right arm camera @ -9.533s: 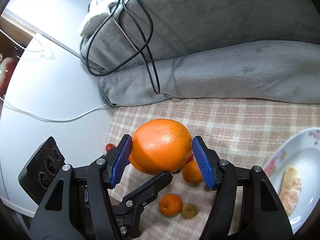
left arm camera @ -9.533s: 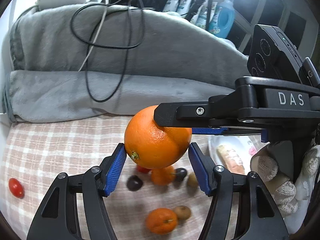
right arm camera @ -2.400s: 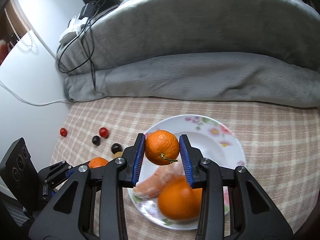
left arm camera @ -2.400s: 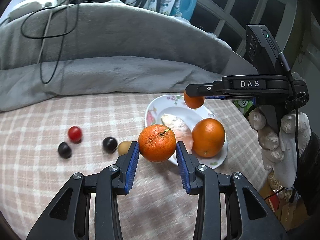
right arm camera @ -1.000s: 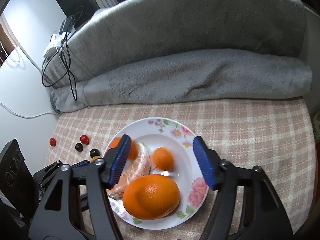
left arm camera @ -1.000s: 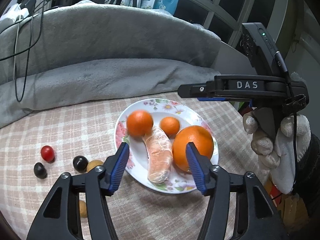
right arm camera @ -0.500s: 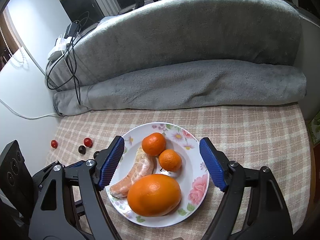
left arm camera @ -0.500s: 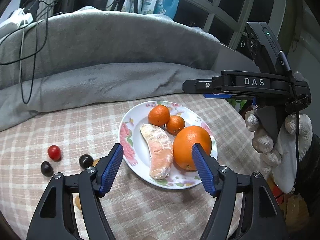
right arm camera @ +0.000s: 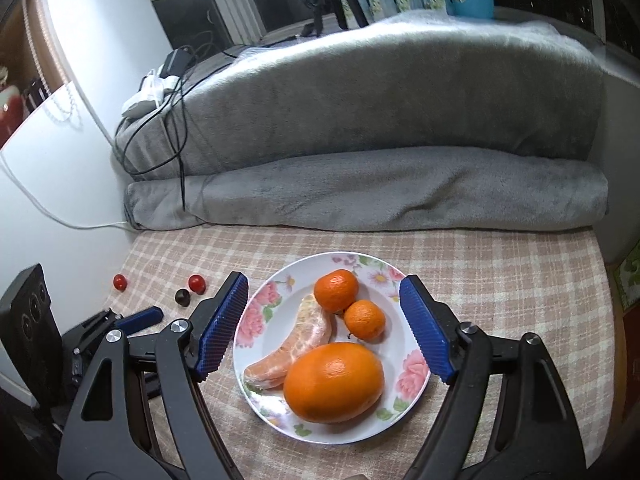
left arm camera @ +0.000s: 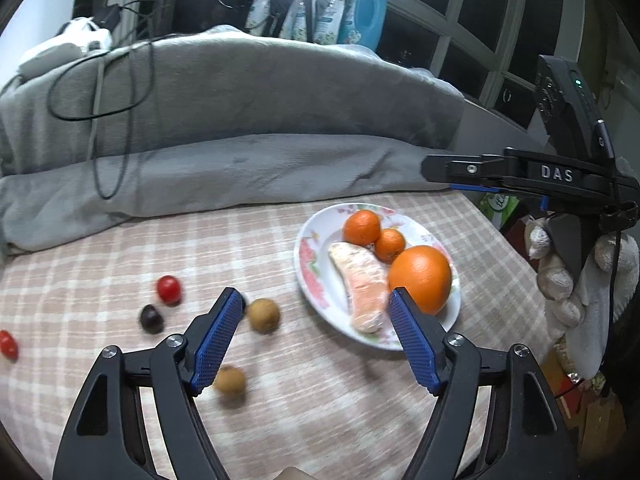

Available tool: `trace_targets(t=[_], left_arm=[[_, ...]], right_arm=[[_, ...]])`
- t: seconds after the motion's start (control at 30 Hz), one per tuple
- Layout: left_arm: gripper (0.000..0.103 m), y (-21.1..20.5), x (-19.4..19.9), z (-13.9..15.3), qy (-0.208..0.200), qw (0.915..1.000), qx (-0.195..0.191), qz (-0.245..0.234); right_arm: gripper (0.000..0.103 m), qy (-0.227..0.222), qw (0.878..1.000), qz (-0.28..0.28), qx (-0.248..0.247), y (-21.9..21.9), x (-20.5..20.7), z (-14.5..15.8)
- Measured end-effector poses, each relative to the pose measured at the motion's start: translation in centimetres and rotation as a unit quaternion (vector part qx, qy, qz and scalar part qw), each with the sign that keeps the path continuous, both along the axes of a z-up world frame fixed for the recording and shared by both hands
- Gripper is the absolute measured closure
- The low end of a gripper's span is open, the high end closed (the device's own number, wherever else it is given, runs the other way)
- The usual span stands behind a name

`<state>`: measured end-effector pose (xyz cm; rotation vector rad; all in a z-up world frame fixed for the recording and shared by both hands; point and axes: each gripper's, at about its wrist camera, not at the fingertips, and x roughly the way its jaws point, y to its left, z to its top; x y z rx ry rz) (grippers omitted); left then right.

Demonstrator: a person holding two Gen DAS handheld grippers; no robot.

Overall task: Organize fruits
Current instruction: 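Withdraw both tools from the plate toward the remaining fruits, then close the left tool on the red tomato while the right tool closes on a dark plum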

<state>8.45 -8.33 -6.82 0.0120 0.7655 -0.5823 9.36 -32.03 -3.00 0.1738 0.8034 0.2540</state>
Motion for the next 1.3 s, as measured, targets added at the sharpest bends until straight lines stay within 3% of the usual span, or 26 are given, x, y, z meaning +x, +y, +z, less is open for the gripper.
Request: trace_targets(t=[0.4, 0.73, 1.07, 1.3], left_arm=[[0.027, 6.5, -2.0, 0.3, -0.018, 0.9973, 0.018, 0.069], [0.027, 11.1, -3.1, -0.4, -0.019, 0.9920, 0.025, 0.122], [0.027, 14.5, -2.5, -0.9, -0.015, 0.9887, 0.019, 0.148], [0.027, 17.2, -2.1, -1.8, -0.006, 0.9837, 0.019, 0.179]], right_arm=[[0.022, -0.030, 0.996, 0.070, -0.051, 4.7, -1.8, 0.5], [0.022, -0.018, 0.989, 0.127, -0.070, 8.3, -1.6, -0.4], [0.045, 0.014, 0.980, 0.174, -0.094, 11.9, 0.0, -2.3], [0.054, 0.043, 0.971, 0.201, -0.123, 14.5, 1.7, -4.5]])
